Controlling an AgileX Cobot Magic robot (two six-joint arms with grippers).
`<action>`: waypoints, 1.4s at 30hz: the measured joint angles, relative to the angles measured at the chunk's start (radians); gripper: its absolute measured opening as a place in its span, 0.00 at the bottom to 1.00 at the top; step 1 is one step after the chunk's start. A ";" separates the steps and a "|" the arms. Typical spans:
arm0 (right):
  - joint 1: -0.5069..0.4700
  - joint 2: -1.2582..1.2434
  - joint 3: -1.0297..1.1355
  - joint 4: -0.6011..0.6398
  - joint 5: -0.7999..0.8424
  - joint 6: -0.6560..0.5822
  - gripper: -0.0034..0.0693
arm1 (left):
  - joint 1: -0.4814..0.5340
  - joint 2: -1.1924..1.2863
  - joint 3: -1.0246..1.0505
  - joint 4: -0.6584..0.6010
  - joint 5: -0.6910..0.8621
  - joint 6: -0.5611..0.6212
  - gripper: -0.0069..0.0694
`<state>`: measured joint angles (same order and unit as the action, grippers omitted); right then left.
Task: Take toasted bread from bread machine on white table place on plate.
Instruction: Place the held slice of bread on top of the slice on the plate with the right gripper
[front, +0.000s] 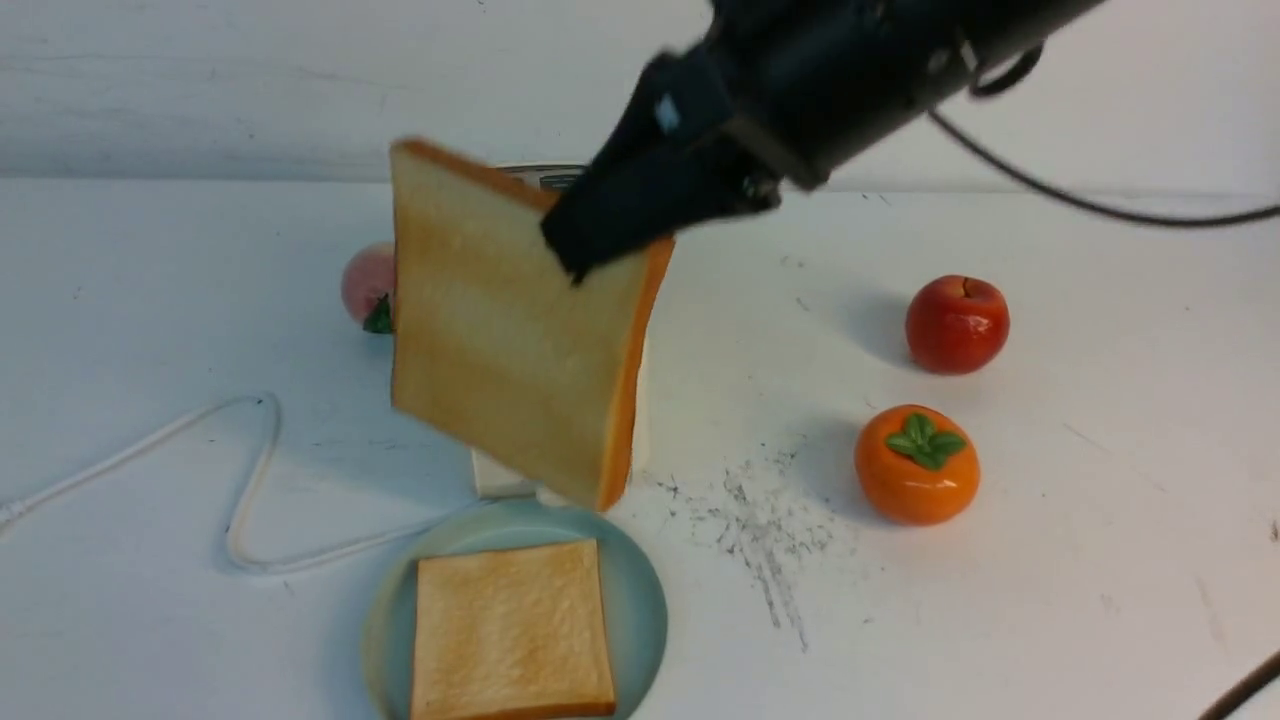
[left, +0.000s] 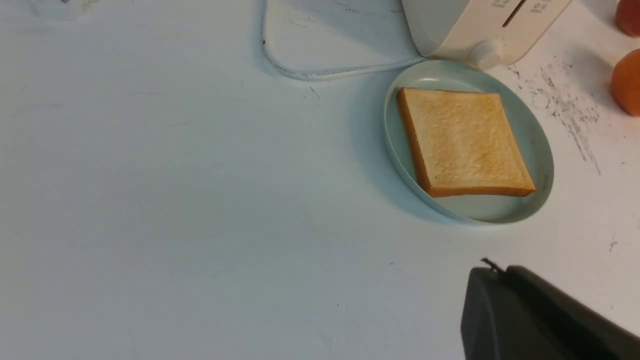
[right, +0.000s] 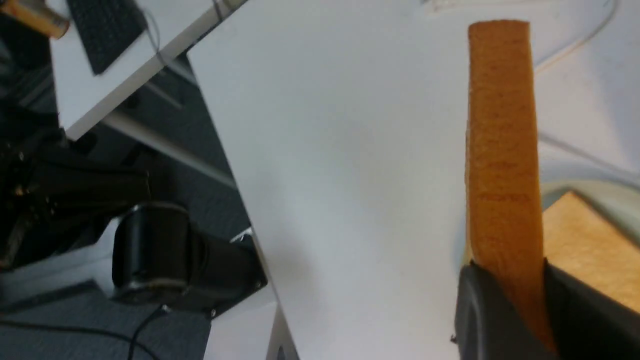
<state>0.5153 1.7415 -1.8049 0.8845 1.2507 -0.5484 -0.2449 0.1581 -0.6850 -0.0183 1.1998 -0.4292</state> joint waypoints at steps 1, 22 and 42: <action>0.000 0.008 0.027 0.014 -0.002 -0.022 0.18 | 0.000 0.000 0.000 0.000 0.000 0.000 0.07; 0.000 0.274 0.222 0.143 -0.154 -0.242 0.20 | 0.000 0.000 0.000 0.004 0.010 0.002 0.07; -0.001 0.271 0.116 -0.175 -0.162 -0.182 0.77 | 0.000 0.000 0.000 0.000 0.016 0.003 0.07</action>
<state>0.5144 2.0120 -1.6884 0.7096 1.0891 -0.7303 -0.2449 0.1581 -0.6850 -0.0182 1.2159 -0.4260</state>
